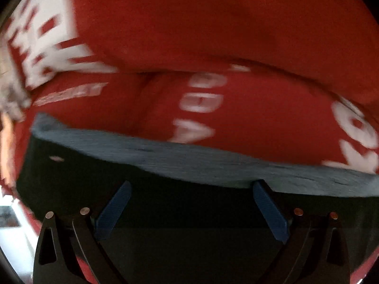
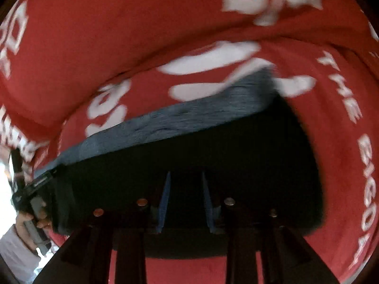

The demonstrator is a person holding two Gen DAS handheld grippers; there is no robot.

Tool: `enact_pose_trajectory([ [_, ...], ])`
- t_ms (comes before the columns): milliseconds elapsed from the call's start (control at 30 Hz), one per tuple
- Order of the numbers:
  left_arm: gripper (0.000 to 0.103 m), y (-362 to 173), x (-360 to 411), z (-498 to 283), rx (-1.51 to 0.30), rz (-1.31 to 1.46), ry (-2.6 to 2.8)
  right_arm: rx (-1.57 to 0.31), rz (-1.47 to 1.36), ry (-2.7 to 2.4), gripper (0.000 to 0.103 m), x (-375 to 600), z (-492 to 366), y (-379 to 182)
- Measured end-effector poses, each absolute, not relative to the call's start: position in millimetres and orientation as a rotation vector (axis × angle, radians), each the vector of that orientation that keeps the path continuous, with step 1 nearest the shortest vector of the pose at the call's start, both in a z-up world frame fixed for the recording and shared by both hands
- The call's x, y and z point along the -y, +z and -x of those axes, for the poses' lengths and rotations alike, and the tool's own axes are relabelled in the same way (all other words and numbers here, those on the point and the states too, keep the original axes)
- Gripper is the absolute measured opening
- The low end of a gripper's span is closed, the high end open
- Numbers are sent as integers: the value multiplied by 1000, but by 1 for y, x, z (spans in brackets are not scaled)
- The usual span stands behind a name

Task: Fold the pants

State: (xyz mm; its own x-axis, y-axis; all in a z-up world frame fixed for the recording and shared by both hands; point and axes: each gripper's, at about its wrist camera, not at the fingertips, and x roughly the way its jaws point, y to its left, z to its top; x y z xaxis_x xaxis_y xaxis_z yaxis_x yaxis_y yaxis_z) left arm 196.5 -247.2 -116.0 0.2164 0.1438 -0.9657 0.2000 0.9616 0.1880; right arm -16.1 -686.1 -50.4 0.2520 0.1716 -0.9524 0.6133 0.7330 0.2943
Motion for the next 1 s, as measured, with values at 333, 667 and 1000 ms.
enact_pose_trajectory([
  [333, 103, -69, 104, -206, -1319, -380, 62, -1305, -1125, 271, 35, 517, -3, -47],
  [667, 103, -110, -14, -221, -1366, -281, 1, -1295, -1411, 302, 34, 337, -35, -116],
  [1000, 103, -116, -32, -225, -1355, -226, -134, -1343, -1373, 185, 35, 329, -22, -102],
])
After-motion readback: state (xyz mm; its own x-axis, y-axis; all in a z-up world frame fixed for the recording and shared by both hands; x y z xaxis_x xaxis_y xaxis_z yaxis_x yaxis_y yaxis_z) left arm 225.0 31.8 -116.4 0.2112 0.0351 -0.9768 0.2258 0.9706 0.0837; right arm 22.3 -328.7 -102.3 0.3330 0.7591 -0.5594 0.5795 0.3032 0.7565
